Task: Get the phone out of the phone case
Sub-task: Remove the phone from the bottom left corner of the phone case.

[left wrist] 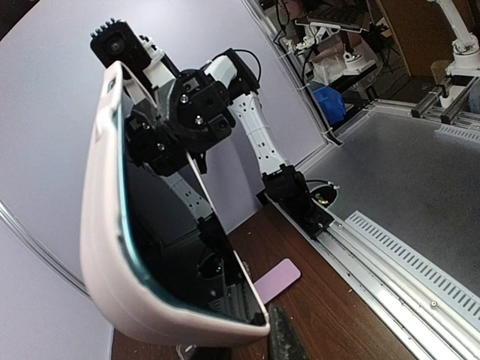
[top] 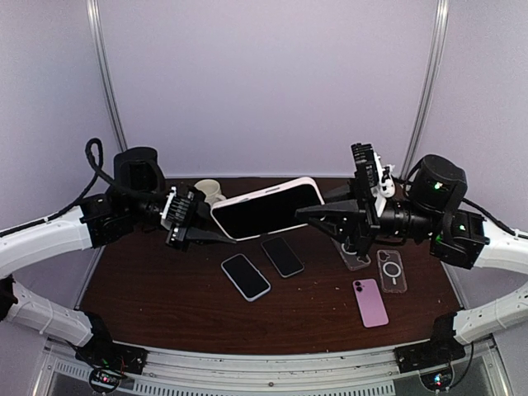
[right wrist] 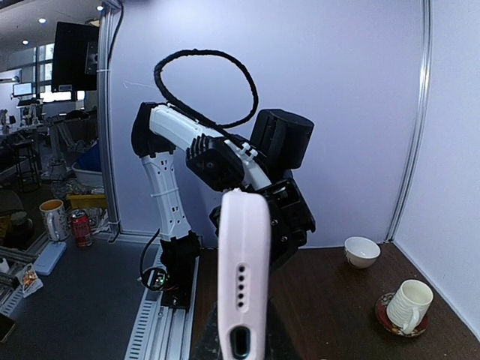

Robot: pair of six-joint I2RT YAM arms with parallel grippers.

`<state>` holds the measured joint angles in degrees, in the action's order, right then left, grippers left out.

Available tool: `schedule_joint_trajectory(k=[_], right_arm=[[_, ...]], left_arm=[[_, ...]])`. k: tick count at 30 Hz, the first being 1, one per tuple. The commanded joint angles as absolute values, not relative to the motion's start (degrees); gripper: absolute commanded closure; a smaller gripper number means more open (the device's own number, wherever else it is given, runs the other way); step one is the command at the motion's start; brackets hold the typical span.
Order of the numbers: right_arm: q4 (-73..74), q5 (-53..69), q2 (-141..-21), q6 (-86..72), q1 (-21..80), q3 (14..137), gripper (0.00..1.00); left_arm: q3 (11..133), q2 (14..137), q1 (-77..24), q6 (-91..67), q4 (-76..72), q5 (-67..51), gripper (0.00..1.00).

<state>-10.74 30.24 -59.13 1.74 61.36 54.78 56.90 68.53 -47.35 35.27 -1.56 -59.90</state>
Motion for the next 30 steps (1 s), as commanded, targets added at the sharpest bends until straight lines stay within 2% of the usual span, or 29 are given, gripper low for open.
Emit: schedule_joint_trajectory(k=[1,14,26,28,30], right_arm=[[-11.81,29.72,-59.31,-7.89,60.21,54.93,1.0],[-5.93,33.0,-61.7,-23.42,58.29,54.62,1.0],[-8.81,40.48,-64.35,-29.87,58.18,53.63,1.0],[-8.94,41.72,-64.57,-29.97,58.18,53.66,1.0],[-8.45,42.46,-64.39,-29.43,58.18,53.81,1.0]], left_arm=[[58.88,66.71,-48.25,38.47,-2.29,-63.17,0.92],[58.89,66.75,-48.25,38.76,-2.37,-63.05,0.96],[58.62,67.04,-48.25,38.85,-2.67,-60.33,0.97],[58.58,67.19,-48.21,38.48,-3.13,-59.52,0.96],[58.22,67.07,-48.25,37.68,-4.35,-57.86,0.89]])
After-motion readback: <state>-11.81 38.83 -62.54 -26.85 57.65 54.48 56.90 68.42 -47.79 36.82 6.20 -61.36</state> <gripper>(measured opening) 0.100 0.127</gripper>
